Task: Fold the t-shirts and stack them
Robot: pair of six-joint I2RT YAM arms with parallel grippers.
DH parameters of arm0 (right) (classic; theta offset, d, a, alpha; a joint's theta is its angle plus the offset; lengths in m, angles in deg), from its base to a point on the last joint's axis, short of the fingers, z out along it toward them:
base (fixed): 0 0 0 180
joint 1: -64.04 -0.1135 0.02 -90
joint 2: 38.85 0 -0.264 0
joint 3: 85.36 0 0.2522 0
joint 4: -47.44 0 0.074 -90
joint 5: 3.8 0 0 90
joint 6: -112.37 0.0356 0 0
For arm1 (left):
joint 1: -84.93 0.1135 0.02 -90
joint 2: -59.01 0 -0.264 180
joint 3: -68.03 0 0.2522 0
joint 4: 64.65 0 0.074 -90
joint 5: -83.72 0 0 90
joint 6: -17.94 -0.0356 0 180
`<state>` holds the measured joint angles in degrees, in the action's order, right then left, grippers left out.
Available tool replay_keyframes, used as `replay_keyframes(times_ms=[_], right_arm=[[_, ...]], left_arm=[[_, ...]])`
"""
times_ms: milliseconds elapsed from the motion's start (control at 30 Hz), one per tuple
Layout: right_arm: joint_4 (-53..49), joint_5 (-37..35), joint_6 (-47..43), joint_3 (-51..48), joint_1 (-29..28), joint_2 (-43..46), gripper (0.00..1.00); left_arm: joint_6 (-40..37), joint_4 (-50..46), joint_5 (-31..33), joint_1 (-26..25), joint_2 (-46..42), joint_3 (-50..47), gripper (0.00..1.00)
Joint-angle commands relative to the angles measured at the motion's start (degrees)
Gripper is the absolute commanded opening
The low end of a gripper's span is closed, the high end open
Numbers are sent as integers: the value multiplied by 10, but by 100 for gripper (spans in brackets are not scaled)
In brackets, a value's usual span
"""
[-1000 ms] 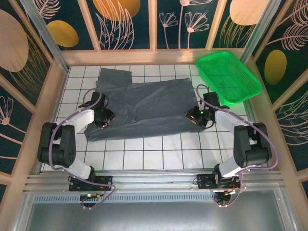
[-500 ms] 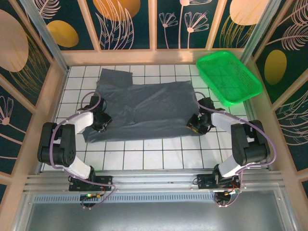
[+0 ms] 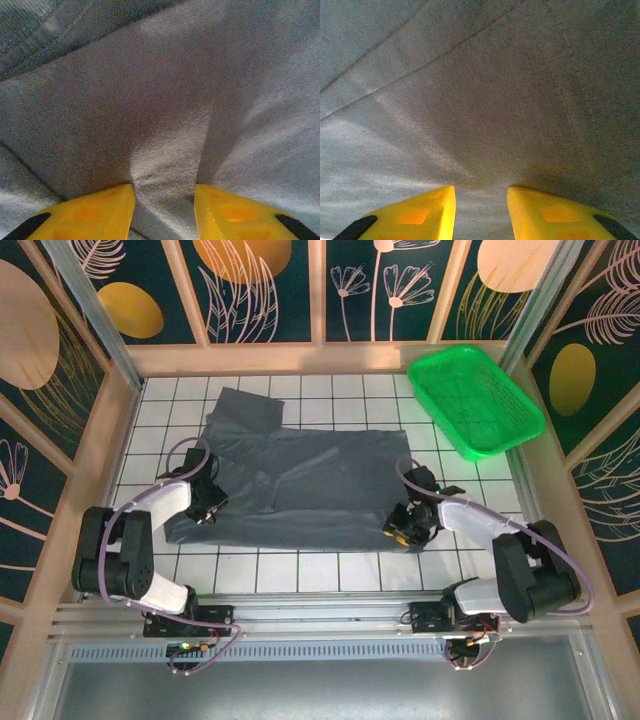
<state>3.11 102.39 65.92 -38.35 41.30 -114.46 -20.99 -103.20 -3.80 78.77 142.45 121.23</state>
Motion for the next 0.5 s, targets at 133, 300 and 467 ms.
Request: replay_keyframes(times_ms=[133, 300, 467], right_arm=[[-96, -14, 62, -38, -30, 5, 37], [-108, -24, 60, -17, -35, 10, 37], [-116, -84, 35, 84, -34, 23, 44]], left_arm=[[-1, -83, 37, 8, -43, -68, 40], [-1, -93, 40, 9, -26, -38, 40], [44, -156, 79, 9, -79, 57, 44]])
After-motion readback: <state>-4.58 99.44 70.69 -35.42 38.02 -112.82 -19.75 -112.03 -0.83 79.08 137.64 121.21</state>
